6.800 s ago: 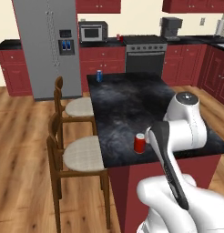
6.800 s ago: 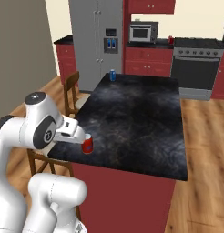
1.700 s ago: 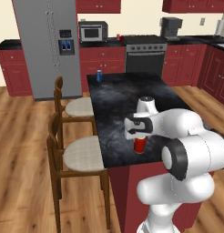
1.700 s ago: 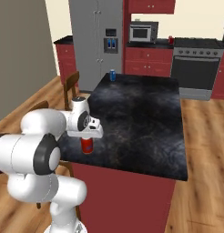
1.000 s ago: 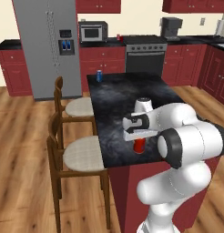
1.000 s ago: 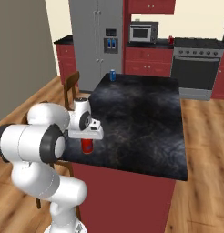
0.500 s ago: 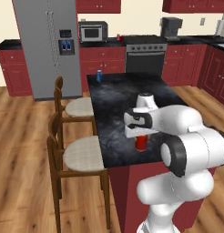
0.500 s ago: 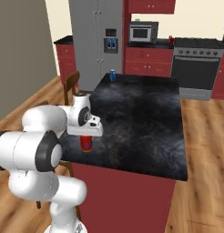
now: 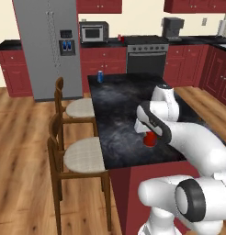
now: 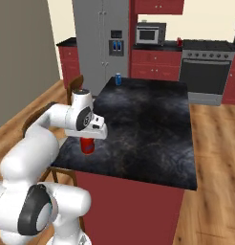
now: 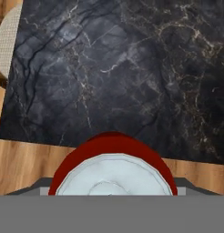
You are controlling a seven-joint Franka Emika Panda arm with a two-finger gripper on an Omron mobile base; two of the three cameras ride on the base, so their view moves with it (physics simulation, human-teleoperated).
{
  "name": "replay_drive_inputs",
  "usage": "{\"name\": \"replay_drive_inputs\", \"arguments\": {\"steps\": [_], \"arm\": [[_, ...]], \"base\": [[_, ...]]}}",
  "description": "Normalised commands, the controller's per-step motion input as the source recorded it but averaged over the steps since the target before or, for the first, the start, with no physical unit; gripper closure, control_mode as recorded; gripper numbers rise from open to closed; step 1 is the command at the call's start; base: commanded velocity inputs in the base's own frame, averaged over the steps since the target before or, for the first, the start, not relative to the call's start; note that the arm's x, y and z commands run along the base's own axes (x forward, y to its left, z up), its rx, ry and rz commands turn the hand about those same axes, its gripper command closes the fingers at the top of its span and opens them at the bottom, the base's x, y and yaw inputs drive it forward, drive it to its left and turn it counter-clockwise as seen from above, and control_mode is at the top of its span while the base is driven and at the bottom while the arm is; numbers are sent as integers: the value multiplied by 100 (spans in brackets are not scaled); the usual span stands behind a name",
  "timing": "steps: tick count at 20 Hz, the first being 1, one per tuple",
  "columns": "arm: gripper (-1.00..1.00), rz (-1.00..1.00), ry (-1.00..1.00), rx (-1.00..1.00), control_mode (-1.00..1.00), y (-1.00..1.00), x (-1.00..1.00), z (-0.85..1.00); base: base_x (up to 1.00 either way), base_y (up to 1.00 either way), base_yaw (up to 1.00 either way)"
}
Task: Four empty soda cans are scattered around the kitchen. Gather all the cans and cluster them next to the stove for recycling.
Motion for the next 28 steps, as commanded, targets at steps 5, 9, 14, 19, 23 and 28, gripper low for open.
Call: {"name": "replay_drive_inputs", "arguments": {"steps": [5, 9, 14, 19, 23, 28], "arm": [[100, 0, -7, 3, -100, 0, -53, 74], [100, 0, -3, 0, -100, 0, -49, 58], [100, 0, 0, 0, -100, 0, -45, 38], [100, 0, 0, 0, -100, 0, -25, 15], [100, 0, 0, 0, -100, 0, -27, 8], [100, 0, 0, 0, -100, 0, -22, 0]], "base": [[0, 0, 0], [0, 0, 0], [0, 0, 0], [0, 0, 0], [0, 0, 0], [0, 0, 0]]}}
